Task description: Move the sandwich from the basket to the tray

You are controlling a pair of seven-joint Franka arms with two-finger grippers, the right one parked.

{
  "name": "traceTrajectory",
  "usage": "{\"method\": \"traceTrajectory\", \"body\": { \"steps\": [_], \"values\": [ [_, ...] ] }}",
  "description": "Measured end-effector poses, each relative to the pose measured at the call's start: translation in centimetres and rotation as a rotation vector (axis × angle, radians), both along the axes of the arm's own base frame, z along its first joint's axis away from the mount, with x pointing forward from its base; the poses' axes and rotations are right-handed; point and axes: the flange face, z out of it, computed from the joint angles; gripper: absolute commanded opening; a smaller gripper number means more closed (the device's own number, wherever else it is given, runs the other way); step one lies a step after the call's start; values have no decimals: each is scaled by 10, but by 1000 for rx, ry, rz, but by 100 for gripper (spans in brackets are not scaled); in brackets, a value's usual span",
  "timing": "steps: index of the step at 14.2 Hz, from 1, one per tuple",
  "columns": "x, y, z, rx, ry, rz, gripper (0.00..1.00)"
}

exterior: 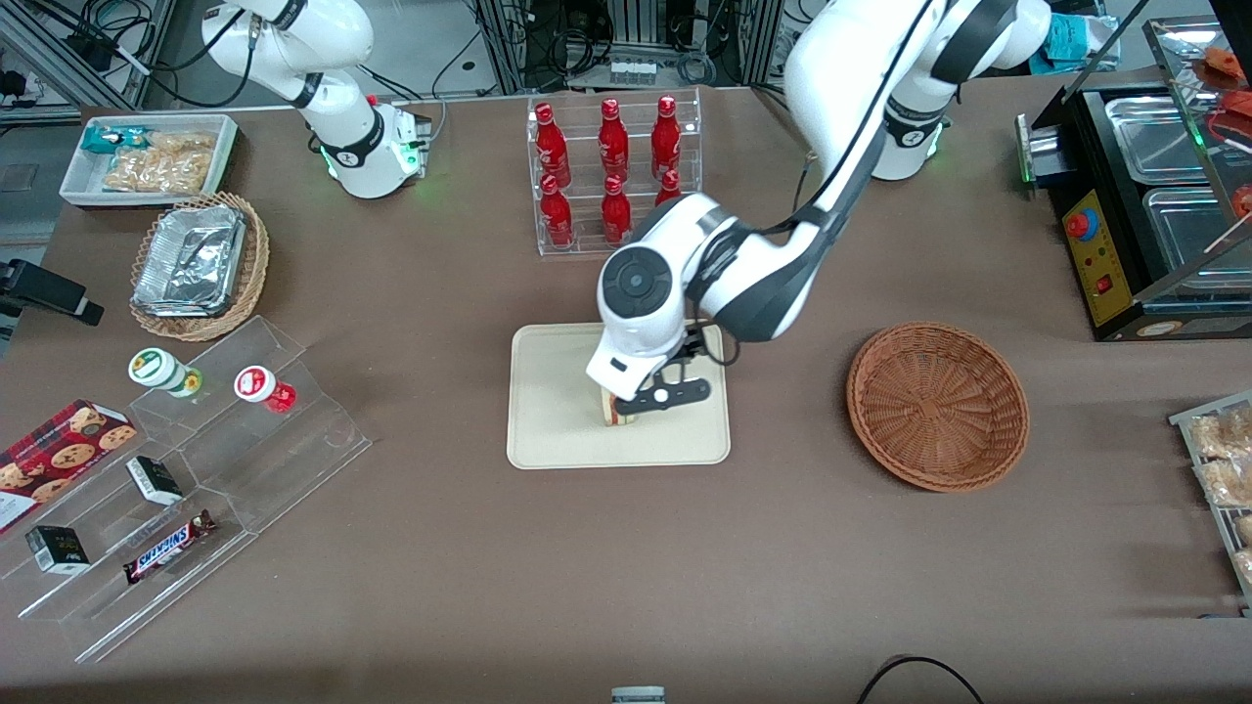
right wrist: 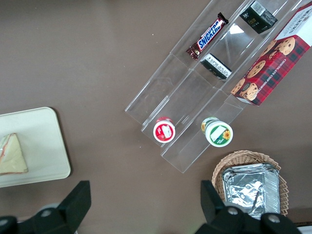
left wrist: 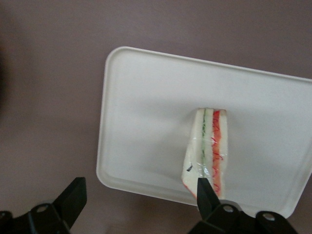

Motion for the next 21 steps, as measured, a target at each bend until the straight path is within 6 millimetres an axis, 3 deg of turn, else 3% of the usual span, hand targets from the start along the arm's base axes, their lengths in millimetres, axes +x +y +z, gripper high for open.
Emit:
{"method": "traceTrajectory", "body": {
  "steps": [3, 6, 10, 16, 19, 21],
  "values": [
    [25, 77, 15, 18, 26, 19, 100],
    [42, 170, 31, 1, 63, -37, 100],
    [28, 269, 76, -62, 119, -114, 100],
    [4, 364, 148, -119, 151, -214, 100],
    [3, 416, 178, -148, 103, -249, 100],
    [2, 433, 198, -148, 61, -238, 100]
  ]
}}
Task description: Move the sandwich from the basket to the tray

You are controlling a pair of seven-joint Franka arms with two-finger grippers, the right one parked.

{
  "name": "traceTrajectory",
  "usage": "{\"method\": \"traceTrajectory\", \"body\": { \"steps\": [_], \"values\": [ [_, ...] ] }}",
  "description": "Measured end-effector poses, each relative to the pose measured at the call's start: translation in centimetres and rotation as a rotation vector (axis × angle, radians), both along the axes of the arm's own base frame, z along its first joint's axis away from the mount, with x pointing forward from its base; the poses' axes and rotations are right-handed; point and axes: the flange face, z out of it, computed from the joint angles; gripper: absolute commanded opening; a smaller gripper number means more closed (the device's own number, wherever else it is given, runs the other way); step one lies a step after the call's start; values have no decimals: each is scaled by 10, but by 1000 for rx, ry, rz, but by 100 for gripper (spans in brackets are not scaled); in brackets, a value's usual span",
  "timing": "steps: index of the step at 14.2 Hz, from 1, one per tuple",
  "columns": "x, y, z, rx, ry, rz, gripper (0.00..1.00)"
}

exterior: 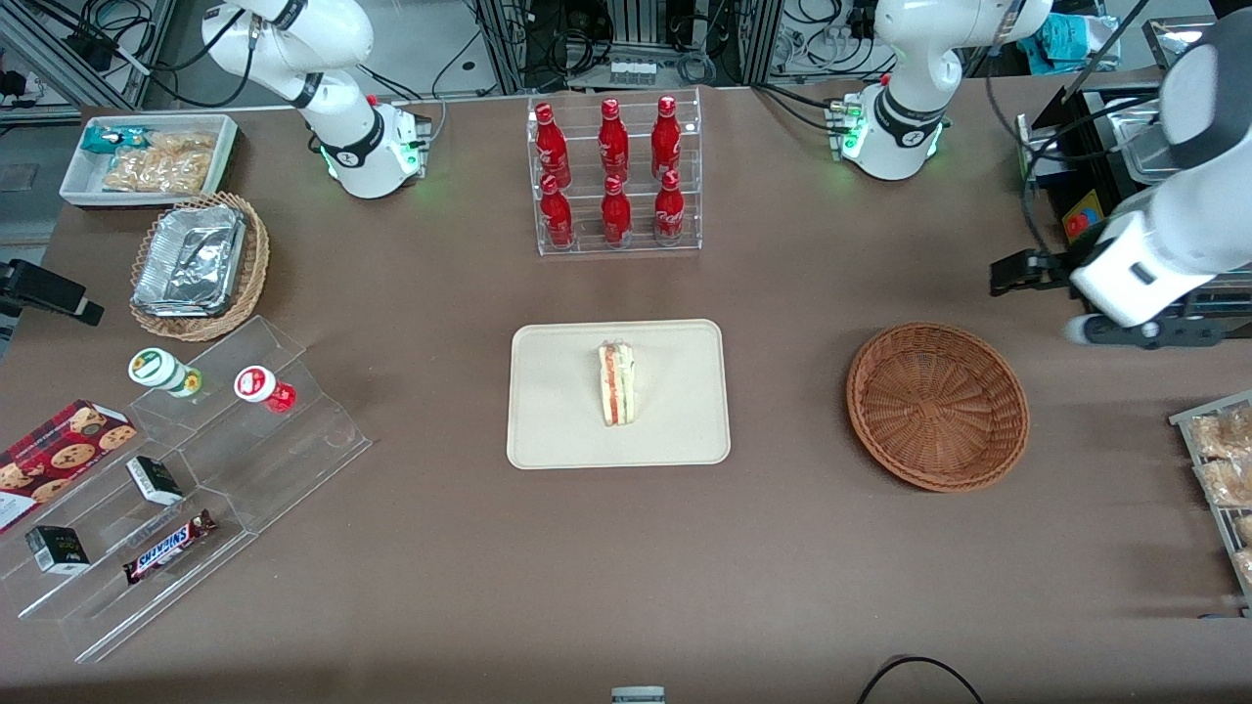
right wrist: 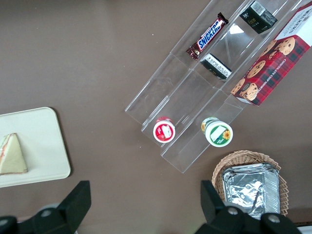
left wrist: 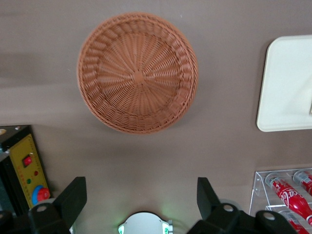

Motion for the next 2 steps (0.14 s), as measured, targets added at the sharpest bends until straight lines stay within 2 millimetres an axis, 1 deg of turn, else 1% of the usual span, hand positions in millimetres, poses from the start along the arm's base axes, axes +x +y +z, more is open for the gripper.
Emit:
{"method": "traceTrajectory", "body": {
  "steps": [2],
  "values": [
    [-5, 2, 17, 18, -33, -1, 100]
  ]
}}
